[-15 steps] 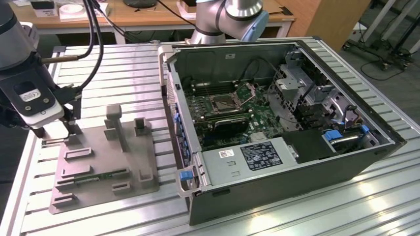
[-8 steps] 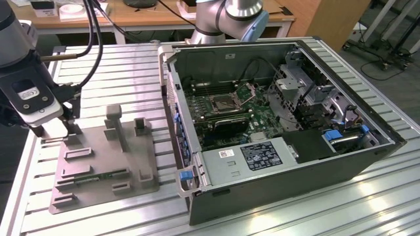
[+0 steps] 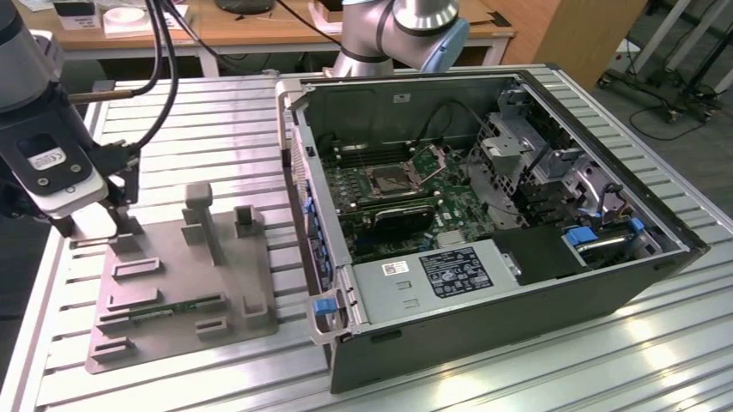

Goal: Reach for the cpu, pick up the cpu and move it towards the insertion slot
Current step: 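Pick up the cpu and move it towards the insertion slot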

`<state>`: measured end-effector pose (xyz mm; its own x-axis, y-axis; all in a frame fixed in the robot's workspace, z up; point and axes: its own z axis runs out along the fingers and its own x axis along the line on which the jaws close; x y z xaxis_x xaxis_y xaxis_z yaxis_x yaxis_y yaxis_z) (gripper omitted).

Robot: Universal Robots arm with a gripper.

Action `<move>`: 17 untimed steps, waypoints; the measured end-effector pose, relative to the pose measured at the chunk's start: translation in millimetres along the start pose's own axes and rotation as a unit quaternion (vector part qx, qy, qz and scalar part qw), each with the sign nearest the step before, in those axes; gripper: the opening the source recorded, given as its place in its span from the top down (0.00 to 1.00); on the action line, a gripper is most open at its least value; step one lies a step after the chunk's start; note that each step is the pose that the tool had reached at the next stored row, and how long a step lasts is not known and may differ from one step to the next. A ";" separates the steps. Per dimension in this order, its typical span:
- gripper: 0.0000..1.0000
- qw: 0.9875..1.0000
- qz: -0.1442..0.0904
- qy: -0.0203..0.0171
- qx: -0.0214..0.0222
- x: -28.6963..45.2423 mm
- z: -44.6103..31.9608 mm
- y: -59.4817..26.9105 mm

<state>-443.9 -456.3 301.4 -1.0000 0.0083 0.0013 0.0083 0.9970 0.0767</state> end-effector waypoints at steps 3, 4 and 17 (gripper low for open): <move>0.46 1.000 0.000 0.000 0.000 0.1 -1.5 0.1; 0.46 1.000 0.000 0.000 0.000 0.1 -2.0 0.1; 0.46 1.000 0.000 0.000 0.000 0.3 -8.1 0.6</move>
<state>-444.2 -456.3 309.6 -1.0000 0.0082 0.0009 0.0083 0.9970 0.0767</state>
